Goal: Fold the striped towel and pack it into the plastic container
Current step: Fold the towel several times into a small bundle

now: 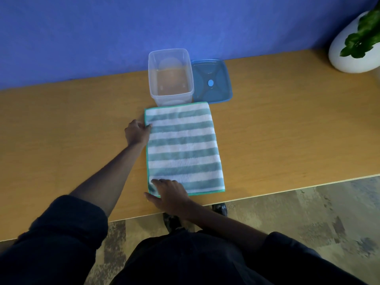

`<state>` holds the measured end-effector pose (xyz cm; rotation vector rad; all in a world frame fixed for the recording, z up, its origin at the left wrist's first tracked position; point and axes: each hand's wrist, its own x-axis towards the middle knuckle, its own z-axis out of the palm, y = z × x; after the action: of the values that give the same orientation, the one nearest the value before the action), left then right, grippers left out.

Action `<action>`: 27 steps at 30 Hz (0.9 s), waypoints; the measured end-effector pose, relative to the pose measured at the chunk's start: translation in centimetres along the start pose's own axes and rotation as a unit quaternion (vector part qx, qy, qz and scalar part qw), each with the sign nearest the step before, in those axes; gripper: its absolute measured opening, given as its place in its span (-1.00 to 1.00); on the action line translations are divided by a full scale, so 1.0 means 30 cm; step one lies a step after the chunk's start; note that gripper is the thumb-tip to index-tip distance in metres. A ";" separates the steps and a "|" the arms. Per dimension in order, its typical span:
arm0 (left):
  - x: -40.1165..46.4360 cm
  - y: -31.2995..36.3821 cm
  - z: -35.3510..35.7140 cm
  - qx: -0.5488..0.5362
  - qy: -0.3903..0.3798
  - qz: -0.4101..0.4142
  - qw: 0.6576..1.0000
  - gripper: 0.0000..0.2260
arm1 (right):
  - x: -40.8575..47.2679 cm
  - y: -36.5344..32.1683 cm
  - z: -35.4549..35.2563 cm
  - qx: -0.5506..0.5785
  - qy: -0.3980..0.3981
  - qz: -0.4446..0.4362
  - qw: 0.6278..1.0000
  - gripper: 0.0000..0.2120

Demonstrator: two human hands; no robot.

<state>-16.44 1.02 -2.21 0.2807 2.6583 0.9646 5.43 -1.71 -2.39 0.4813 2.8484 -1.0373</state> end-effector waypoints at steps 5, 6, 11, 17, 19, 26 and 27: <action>-0.153 -0.061 -0.013 0.070 -0.025 0.022 0.997 -0.58 | 0.007 0.085 -0.088 -0.012 0.057 0.032 0.998 -0.59; -0.185 -0.074 -0.019 0.087 -0.034 0.026 0.995 -0.58 | 0.003 0.106 -0.107 -0.013 0.068 0.041 0.997 -0.61; -0.302 -0.112 -0.057 0.181 -0.079 0.044 0.979 -0.58 | -0.046 0.219 -0.170 -0.051 0.093 0.091 0.990 -0.70; -0.408 -0.131 -0.091 0.186 -0.115 0.004 0.976 -0.73 | -0.134 0.331 -0.229 -0.067 0.132 0.152 0.977 -0.59; -0.440 -0.152 -0.090 0.153 -0.111 -0.010 0.982 -0.69 | -0.159 0.356 -0.245 -0.056 0.139 0.183 0.972 -0.53; -0.537 -0.249 -0.076 0.060 -0.119 0.029 0.991 -0.87 | -0.228 0.394 -0.266 -0.007 0.153 0.289 0.945 -0.47; -0.550 -0.255 -0.076 0.036 -0.128 0.029 0.991 -0.88 | -0.237 0.395 -0.265 0.003 0.148 0.294 0.944 -0.51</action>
<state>-2.37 -10.75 -2.06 0.4678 2.4645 0.7906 16.20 10.02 -2.34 1.4842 2.6276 -0.9061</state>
